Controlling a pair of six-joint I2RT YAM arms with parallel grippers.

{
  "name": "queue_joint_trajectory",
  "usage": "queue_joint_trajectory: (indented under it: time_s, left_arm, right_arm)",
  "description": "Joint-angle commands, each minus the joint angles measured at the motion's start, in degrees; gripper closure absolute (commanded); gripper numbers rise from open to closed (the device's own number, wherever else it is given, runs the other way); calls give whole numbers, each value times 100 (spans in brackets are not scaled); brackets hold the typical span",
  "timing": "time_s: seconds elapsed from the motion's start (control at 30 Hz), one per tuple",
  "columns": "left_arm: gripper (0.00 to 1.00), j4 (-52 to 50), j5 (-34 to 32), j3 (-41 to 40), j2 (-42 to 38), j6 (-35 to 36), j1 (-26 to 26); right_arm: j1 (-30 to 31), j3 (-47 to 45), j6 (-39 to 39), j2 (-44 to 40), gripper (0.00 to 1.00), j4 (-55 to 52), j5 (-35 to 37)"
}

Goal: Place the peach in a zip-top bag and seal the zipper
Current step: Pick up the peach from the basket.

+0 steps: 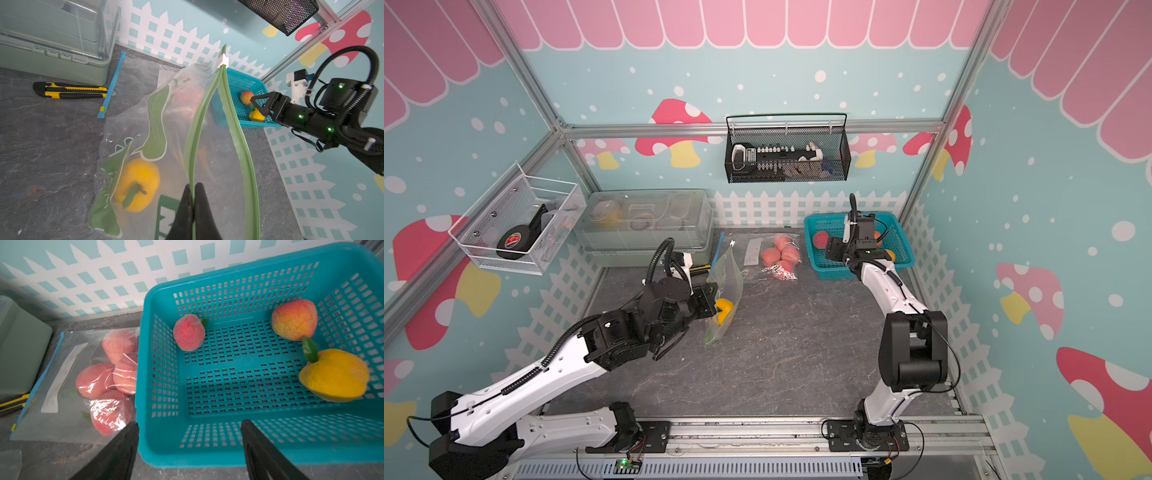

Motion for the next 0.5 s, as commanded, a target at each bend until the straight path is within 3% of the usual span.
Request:
queue_joint_trajectory:
  time_s: [0.0,0.47]
  left_arm:
    - [100,-100,-151,1,-14,113,12]
    - [100,-95,-44,6,80,122,21]
  right_arm:
    - [-197,476,478,576,22,340,-821]
    - [-401,2801,1368,3076,21,150,-1459]
